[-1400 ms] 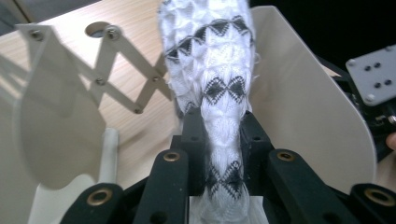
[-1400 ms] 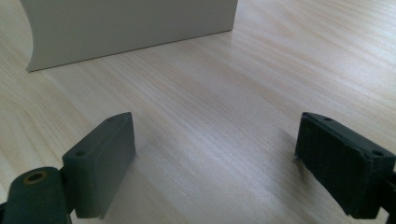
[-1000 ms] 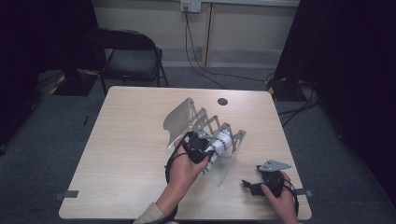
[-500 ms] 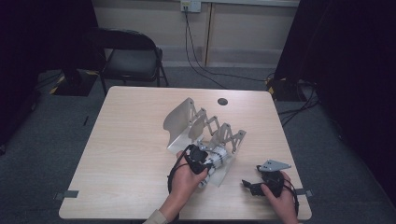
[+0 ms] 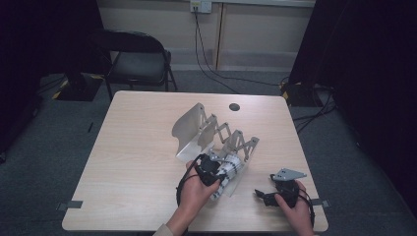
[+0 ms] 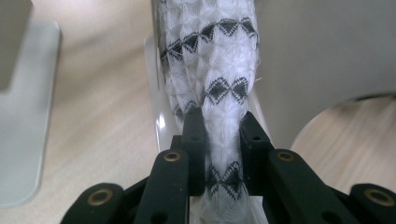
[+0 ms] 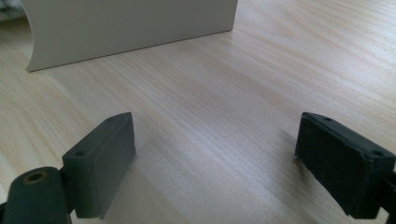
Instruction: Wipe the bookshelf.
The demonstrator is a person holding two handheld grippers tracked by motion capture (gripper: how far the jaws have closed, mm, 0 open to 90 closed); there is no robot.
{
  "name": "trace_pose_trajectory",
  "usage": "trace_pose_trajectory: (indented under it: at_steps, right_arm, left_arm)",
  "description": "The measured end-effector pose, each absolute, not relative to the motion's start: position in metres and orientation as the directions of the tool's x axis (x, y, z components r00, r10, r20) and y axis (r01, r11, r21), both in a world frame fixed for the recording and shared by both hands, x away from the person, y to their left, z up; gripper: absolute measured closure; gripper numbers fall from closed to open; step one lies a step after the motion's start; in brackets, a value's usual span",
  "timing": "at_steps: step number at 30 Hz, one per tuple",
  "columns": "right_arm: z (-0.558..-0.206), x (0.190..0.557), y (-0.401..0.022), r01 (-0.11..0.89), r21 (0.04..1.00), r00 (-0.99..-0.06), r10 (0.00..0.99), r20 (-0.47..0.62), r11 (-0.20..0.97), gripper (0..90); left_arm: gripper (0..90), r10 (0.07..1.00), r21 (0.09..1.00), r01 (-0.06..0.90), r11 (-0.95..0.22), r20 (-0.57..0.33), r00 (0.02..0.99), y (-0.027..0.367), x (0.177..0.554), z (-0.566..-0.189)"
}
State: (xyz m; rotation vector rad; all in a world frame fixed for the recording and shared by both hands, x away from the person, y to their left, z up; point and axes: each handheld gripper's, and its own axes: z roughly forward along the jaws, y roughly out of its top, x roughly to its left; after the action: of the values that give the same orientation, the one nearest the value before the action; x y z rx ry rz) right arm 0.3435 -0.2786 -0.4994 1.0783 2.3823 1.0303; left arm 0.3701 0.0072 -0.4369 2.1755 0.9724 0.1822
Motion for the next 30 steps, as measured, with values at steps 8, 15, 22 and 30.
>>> trace_pose_trajectory:
  at_steps: [8,15,22,30]
  right_arm:
    - [-0.499,0.343,-0.279,0.513,0.729,-0.659,0.752,-0.002,0.452,11.3]
    - [-0.499,0.343,-0.279,0.513,0.729,-0.659,0.752,-0.002,0.452,11.3]
    - [-0.499,0.343,-0.279,0.513,0.729,-0.659,0.752,-0.002,0.452,11.3]
    - [-0.499,0.343,-0.279,0.514,0.729,-0.659,0.752,-0.002,0.452,11.3]
  left_arm:
    - [76.3,0.68,0.743,0.517,-0.425,-0.115,0.724,0.008,0.375,-0.387]
    - [76.2,0.682,0.775,0.485,-0.404,-0.098,0.725,0.008,0.38,-0.361]
    - [76.2,0.692,0.755,0.509,-0.413,-0.102,0.714,0.006,0.384,-0.375]
    - [76.2,0.694,0.732,0.53,-0.429,-0.109,0.712,0.006,0.383,-0.393]
